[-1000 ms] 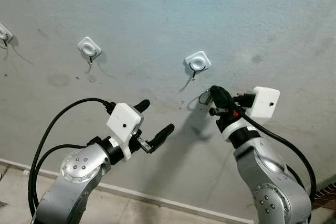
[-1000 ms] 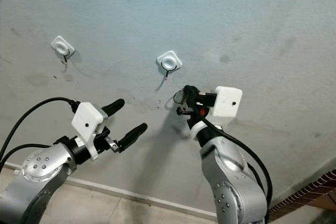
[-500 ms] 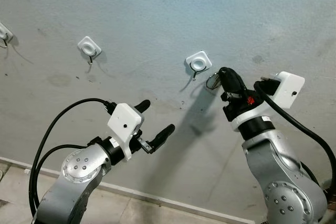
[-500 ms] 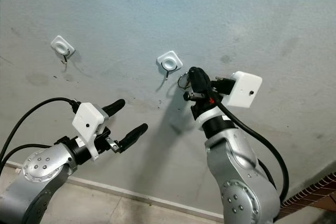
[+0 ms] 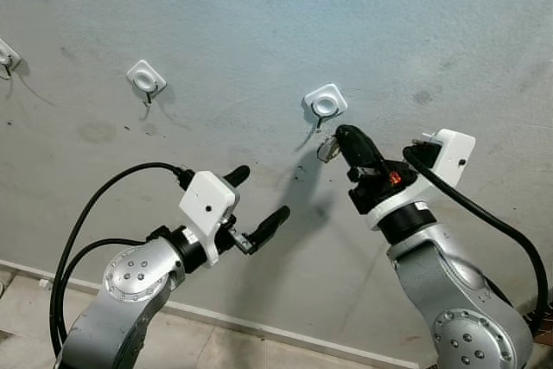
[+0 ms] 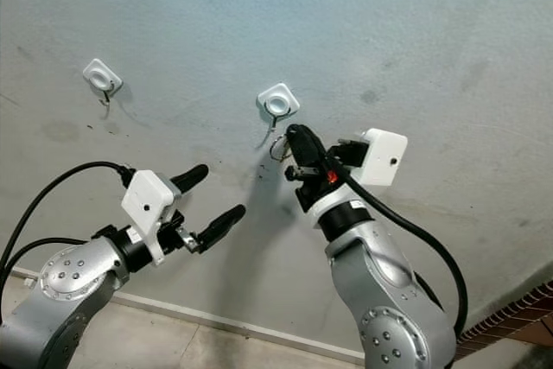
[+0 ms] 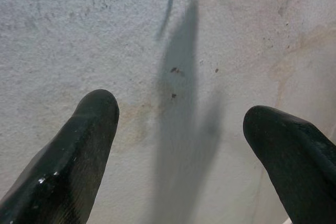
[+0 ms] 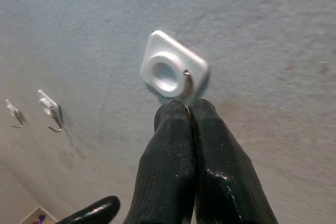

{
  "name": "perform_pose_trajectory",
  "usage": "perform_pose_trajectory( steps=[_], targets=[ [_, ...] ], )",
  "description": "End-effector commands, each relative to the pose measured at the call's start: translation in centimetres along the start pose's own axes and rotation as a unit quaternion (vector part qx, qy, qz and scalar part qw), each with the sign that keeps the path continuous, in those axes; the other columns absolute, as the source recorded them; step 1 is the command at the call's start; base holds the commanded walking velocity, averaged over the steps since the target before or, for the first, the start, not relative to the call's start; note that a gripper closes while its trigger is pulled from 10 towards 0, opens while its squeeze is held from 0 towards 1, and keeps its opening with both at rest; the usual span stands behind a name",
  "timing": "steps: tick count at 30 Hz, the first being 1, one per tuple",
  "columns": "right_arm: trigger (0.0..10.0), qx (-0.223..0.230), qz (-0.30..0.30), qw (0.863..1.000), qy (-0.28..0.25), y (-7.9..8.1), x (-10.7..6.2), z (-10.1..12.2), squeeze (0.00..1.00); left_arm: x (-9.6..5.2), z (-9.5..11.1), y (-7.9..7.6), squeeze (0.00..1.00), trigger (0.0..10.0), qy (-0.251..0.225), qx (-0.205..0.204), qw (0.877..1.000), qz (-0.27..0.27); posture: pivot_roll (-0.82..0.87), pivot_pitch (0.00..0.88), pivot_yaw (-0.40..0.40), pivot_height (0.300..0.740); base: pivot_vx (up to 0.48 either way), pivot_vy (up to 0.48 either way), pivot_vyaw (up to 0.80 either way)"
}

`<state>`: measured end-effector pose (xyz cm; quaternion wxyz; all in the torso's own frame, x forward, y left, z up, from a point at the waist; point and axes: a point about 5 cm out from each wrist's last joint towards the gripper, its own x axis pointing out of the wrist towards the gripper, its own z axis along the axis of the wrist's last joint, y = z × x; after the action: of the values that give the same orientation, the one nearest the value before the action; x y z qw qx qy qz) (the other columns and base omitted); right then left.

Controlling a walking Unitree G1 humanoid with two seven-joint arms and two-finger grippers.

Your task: Hang keys on a hook

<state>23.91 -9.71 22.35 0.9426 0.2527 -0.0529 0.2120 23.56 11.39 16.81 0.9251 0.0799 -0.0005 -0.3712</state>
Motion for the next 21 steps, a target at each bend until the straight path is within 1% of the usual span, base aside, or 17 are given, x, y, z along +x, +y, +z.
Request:
perform_pose_trajectory(
  steps=[1,2,4,9,10,13,18,21],
  targets=[
    [10.0,0.005,-0.004,1.000,-0.011,0.4,0.5,0.2,0.00,0.1,0.1,-0.1,0.00,10.0,-0.001,0.005,1.000,0.000,0.23,0.000,-0.035,0.740,0.000,0.000,0.00],
    [10.0,0.005,-0.004,1.000,-0.011,0.4,0.5,0.2,0.00,0.1,0.1,-0.1,0.00,10.0,-0.001,0.005,1.000,0.000,0.23,0.000,-0.035,0.740,0.000,0.000,0.00],
    [10.0,-0.008,-0.026,1.000,-0.015,-0.1,0.8,0.3,0.00,0.0,0.1,-0.1,0.00,10.0,0.000,0.004,1.000,0.002,0.24,0.000,-0.040,0.740,0.000,0.000,0.00],
    [10.0,-0.014,-0.050,0.998,-0.021,-0.5,1.1,0.4,0.00,0.0,0.0,-0.1,0.00,10.0,0.000,0.004,1.000,0.005,0.24,0.000,-0.044,0.740,0.000,0.000,0.00],
    [10.0,-0.023,-0.067,0.997,-0.021,-0.9,1.2,0.4,0.00,0.0,0.0,-0.1,0.00,10.0,0.000,0.003,1.000,0.005,0.24,0.000,-0.045,0.740,0.000,0.000,0.00],
    [10.0,-0.025,-0.084,0.996,-0.024,-1.2,1.4,0.5,0.00,0.1,0.0,-0.3,0.00,10.0,-0.002,0.002,1.000,0.005,0.24,0.000,-0.048,0.740,0.000,0.000,0.00],
    [10.0,-0.024,-0.083,0.996,-0.026,-1.0,1.7,0.6,0.00,0.2,0.0,-0.3,0.00,10.0,-0.003,0.001,1.000,0.006,0.23,0.000,-0.052,0.740,0.000,0.000,0.00],
    [10.0,-0.023,-0.070,0.997,-0.029,-0.8,1.6,0.6,0.00,0.3,0.0,-0.3,0.00,10.0,-0.005,0.001,1.000,0.007,0.23,0.000,-0.058,0.740,0.000,0.000,0.00]
  ],
)
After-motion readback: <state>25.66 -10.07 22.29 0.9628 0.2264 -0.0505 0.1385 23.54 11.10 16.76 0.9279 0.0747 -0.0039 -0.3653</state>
